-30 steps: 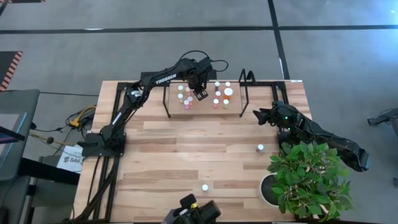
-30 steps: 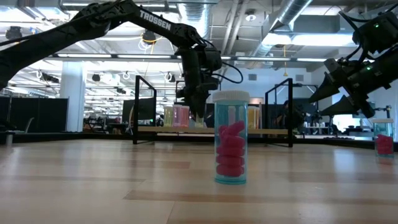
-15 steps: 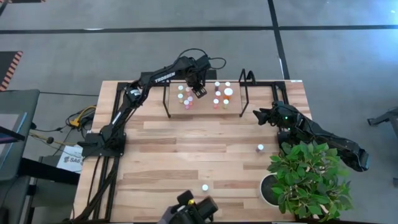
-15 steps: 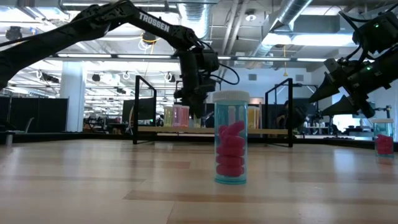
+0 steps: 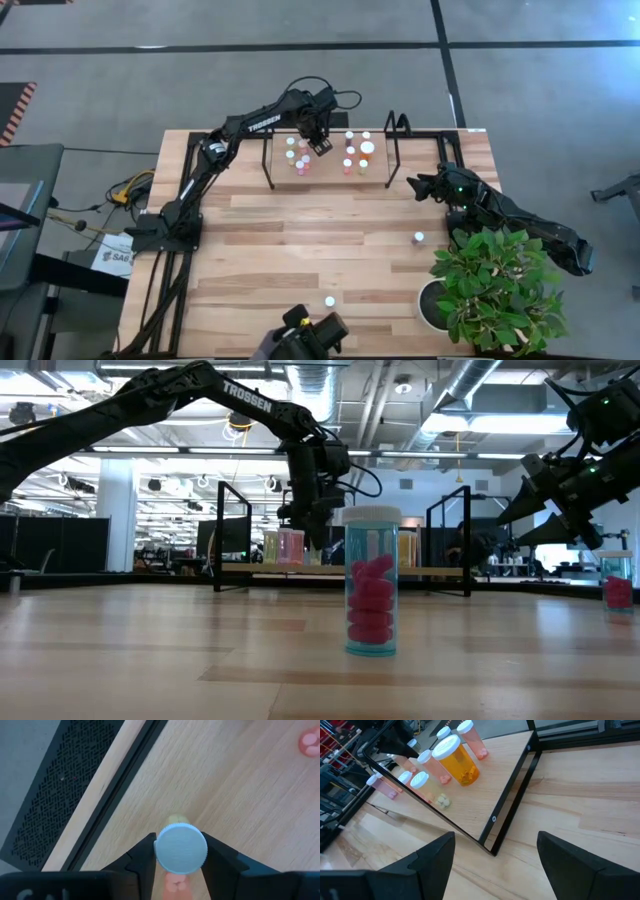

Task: Pick and place medicine bottles onto shelf by color
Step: Put the yellow pill bottle on the shelf, then put the blue pill bottle on the shelf

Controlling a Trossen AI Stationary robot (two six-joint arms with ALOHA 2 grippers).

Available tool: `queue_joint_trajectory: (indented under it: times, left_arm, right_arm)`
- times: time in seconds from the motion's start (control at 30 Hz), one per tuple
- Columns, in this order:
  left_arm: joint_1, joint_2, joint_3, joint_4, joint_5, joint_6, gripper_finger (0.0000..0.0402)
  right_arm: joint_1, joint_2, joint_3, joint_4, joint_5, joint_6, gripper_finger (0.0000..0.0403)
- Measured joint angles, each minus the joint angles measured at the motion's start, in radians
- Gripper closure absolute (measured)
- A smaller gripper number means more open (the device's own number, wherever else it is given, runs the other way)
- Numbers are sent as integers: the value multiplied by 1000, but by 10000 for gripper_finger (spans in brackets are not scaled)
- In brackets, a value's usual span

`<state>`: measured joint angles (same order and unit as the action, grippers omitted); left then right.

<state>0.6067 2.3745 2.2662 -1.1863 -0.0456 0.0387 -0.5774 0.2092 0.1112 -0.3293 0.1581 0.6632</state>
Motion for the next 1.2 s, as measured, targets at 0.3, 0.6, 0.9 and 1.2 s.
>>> queue_joint_trajectory:
  times: [0.3,0.6,0.9,1.2]
  left_arm:
    - [1,0,0,-2,9,-25,209]
    - [1,-1,73,-64,11,-28,139]
    - [-5,-65,89,-112,-11,-65,94]
    - [-135,-202,89,-110,-49,-190,85]
  right_arm:
    - [0,0,0,0,0,0,97]
    - [0,0,0,0,0,0,97]
    - [0,0,0,0,0,0,97]
    - [0,0,0,0,0,0,97]
